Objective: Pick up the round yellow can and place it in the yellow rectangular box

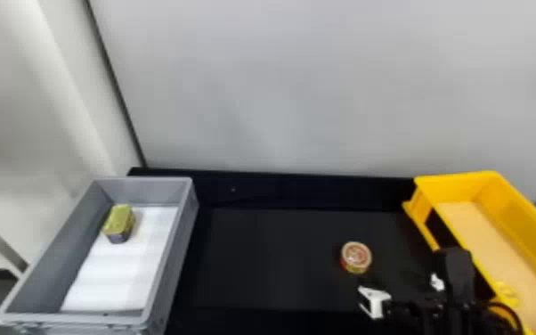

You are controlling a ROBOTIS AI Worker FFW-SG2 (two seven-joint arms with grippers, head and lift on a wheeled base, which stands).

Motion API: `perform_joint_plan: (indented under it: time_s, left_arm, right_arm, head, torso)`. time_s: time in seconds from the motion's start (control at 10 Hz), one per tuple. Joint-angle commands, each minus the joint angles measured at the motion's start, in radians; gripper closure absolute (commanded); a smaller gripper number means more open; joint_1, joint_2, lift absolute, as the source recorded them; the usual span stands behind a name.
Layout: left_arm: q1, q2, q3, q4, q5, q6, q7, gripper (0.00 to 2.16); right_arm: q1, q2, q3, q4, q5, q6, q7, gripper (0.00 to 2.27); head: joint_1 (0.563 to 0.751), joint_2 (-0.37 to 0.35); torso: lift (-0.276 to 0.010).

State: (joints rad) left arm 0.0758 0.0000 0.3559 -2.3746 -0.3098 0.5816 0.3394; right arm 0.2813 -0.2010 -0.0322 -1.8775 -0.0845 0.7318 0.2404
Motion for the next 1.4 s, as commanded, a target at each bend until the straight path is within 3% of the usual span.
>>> perform_joint_plan:
  time_s: [0.0, 1.3]
  left_arm:
    - [0.001, -0.003, -0.001, 0.0, 0.0, 0.0, 0.001, 0.03]
    - [-0.002, -0.003, -0.018, 0.0, 0.0, 0.0, 0.007, 0.03]
  right_arm:
    - [-0.05, 0.0, 0.022, 0.063, 0.019, -0.023, 0.013, 0.09]
    - [-0.291, 0.006, 0.114, 0.436, 0.049, -0.178, 0.001, 0.09]
  head:
    - [0.694, 0.014]
    - [0.694, 0.014]
  torso:
    - [-0.067]
    - [-0.067]
